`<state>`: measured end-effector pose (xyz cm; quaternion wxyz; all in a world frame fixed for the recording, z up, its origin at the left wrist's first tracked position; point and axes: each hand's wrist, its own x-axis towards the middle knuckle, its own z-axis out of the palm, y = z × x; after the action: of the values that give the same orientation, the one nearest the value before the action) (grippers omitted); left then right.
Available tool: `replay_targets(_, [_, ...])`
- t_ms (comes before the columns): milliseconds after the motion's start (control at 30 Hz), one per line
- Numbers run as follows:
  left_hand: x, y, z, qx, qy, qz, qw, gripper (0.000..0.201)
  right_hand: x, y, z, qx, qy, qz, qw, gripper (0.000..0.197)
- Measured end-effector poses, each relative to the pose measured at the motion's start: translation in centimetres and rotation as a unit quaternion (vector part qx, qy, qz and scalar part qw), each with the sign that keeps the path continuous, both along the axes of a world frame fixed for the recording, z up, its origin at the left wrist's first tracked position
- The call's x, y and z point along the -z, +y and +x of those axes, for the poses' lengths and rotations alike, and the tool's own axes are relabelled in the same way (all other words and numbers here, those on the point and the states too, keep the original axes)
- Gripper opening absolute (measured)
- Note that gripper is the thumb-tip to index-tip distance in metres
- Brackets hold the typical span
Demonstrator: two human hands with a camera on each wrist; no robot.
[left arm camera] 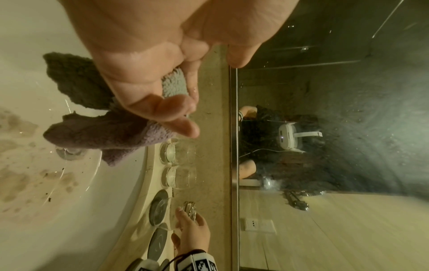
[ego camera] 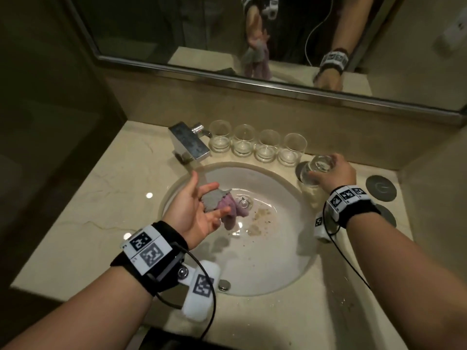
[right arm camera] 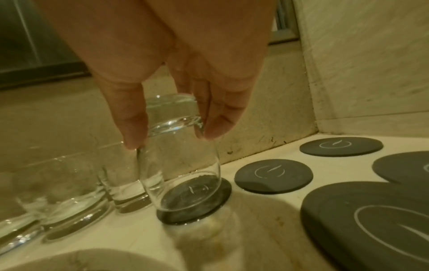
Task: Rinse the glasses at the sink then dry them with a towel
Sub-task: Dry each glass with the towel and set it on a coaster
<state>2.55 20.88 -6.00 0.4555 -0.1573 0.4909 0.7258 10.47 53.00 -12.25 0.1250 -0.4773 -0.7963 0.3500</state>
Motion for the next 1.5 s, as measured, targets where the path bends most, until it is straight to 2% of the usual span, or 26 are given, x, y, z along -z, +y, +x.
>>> replay_targets(333, [0.7,-1.2,-0.9,-0.043,-0.022,0.006,0.999,0.063,1.5,2.9,-3.8,0.021,-0.080,0.016,0.996,0.075])
replay_targets(567, [0.9,-1.6,-1.0,-0.048,-0.021,0.015,0.999,0.061,1.9,3.0,-3.8,0.028,-0.102,0.008,0.994,0.078])
replay_targets(633, [0.8,-1.6,-1.0,-0.049,-0.021,0.017,0.998,0.060,1.4,2.7,-3.8,0.016,-0.120,0.063,0.991,0.084])
replay_targets(700, [0.8,-1.5,-1.1,-0.054,-0.022,0.019,0.998,0.060,0.5,2.4,-4.4,-0.006,-0.092,0.147,0.985,0.076])
replay_targets(767, [0.7,-1.6,-1.1,-0.055,-0.026,0.022,0.998,0.060,-0.1,1.7,-5.6,-0.067,-0.058,0.189,0.978,0.056])
replay_targets(833, [0.7,-1.7,-1.1,-0.055,-0.031,0.029,0.998,0.060,-0.3,0.8,-7.1,-0.129,-0.094,0.197,0.967,0.043])
replay_targets(900, [0.7,-1.9,-1.0,-0.055,-0.034,0.034,0.997,0.059,0.2,0.2,-8.5,-0.158,-0.148,0.174,0.961,0.042])
replay_targets(1033, [0.6,-2.5,-0.6,-0.057,-0.032,0.035,0.997,0.059,2.2,0.2,-10.5,-0.144,-0.203,0.125,0.960,0.039])
replay_targets(1133, [0.7,-3.1,-0.6,-0.064,-0.027,0.030,0.997,0.059,3.1,0.1,-11.4,-0.146,-0.243,0.130,0.950,0.024])
replay_targets(1233, [0.7,-3.7,-0.7,-0.077,-0.027,0.034,0.996,0.058,3.5,-0.1,-11.6,-0.161,-0.253,0.138,0.944,0.023])
replay_targets(1400, [0.3,-4.3,-1.0,-0.091,-0.028,0.046,0.994,0.058,3.1,-0.3,-10.9,-0.157,-0.243,0.190,0.938,0.019])
replay_targets(1500, [0.1,-4.3,-1.0,-0.092,-0.023,0.046,0.994,0.058,1.2,-0.8,-10.3,-0.131,-0.192,0.194,0.953,0.022])
